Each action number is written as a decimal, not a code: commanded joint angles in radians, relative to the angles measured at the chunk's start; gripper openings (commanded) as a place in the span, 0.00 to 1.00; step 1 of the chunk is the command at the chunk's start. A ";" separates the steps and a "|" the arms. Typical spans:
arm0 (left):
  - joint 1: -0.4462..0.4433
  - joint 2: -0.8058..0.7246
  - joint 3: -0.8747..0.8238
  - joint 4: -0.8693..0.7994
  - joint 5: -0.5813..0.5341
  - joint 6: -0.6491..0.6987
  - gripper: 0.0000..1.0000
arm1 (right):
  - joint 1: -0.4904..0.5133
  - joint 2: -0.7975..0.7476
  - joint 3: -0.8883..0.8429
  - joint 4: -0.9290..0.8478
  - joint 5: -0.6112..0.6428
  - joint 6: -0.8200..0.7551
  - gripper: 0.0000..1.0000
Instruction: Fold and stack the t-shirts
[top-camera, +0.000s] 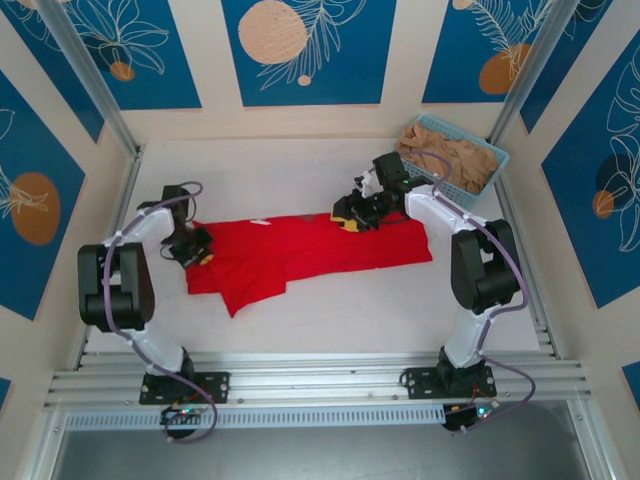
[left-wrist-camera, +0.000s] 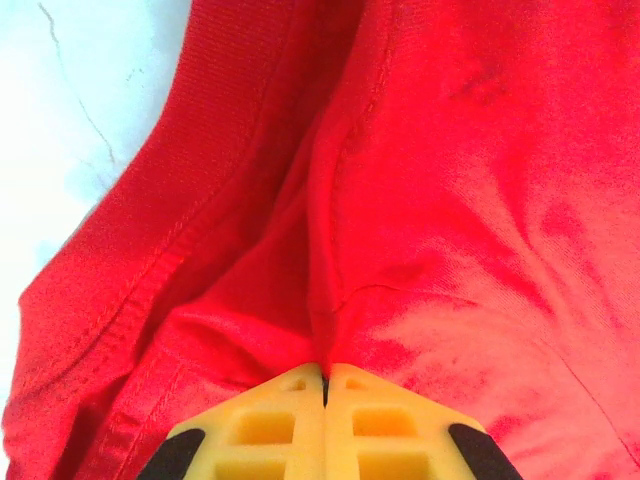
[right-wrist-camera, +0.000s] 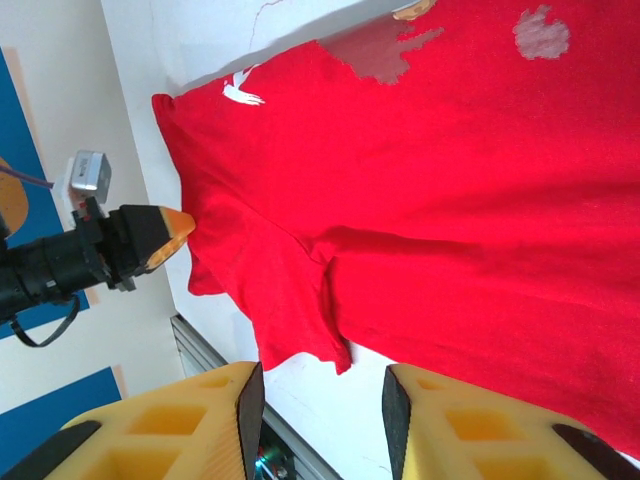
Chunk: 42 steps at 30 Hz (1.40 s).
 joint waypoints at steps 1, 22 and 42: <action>-0.010 -0.035 0.023 -0.057 0.036 -0.040 0.00 | -0.005 0.002 0.001 -0.024 -0.008 0.012 0.38; -0.011 0.174 0.447 -0.299 0.042 -0.051 0.00 | -0.037 0.001 -0.003 -0.049 -0.007 -0.001 0.35; -0.003 0.398 0.750 -0.468 0.039 -0.002 0.00 | -0.040 -0.016 -0.033 -0.050 0.008 0.007 0.35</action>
